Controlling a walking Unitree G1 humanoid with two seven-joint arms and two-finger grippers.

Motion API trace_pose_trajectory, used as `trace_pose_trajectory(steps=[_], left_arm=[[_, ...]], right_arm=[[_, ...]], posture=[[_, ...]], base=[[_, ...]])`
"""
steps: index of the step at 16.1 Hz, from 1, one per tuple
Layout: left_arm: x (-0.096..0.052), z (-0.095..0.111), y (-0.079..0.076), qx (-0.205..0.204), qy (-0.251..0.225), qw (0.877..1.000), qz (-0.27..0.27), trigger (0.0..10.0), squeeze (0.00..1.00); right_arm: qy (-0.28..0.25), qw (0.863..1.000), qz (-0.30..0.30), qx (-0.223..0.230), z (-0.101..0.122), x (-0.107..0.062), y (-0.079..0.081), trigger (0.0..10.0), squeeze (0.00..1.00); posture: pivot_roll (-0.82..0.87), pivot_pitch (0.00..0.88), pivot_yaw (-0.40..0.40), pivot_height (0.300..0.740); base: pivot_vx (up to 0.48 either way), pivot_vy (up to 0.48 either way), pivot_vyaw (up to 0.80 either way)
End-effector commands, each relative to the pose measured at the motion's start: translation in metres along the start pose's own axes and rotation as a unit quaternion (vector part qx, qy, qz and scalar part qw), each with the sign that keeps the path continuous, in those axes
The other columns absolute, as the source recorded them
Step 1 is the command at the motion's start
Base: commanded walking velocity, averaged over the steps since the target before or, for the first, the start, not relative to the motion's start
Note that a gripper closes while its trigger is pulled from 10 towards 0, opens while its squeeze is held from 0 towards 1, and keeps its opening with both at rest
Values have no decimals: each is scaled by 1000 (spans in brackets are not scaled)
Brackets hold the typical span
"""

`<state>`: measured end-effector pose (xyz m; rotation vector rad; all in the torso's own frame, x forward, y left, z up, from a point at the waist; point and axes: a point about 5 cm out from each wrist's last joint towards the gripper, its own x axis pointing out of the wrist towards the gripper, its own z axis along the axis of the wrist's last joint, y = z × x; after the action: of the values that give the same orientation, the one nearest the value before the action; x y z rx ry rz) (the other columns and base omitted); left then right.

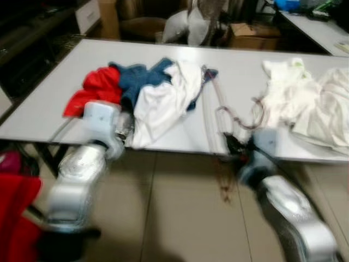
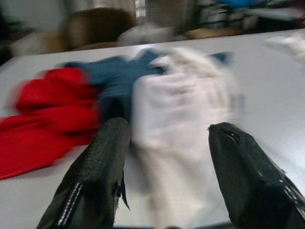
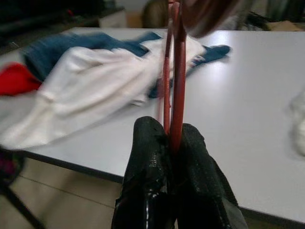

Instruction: Hang hanger

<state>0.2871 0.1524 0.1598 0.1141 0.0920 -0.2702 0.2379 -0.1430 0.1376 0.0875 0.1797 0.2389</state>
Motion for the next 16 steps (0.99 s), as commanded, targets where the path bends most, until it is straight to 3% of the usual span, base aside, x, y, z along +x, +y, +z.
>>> trace_pose_trajectory(steps=[1,11,13,14,16], left_arm=[[-3,2,11,8,-3,1000,18,10000,0],[0,0,11,10,-5,1000,12,10000,0],[0,-6,2,-15,-2,999,-33,10000,0],[-3,-5,-3,-21,-13,998,-65,10000,1000],[-3,-10,-2,10,1,998,-68,10000,1000]], right_arm=[[-17,1000,17,3,7,3,8,10000,0],[-20,1000,15,-4,5,4,7,10000,0],[-19,1000,11,-5,5,4,4,10000,0],[-18,1000,10,-7,5,4,3,10000,0],[-16,1000,11,-10,5,5,2,10000,0]], posture=[[2,0,-18,740],[1,0,-15,740],[-4,0,-20,740],[-6,0,-23,740],[-14,0,-24,740]], base=[[300,0,0],[298,0,0],[0,0,0],[0,0,0],[0,0,0]])
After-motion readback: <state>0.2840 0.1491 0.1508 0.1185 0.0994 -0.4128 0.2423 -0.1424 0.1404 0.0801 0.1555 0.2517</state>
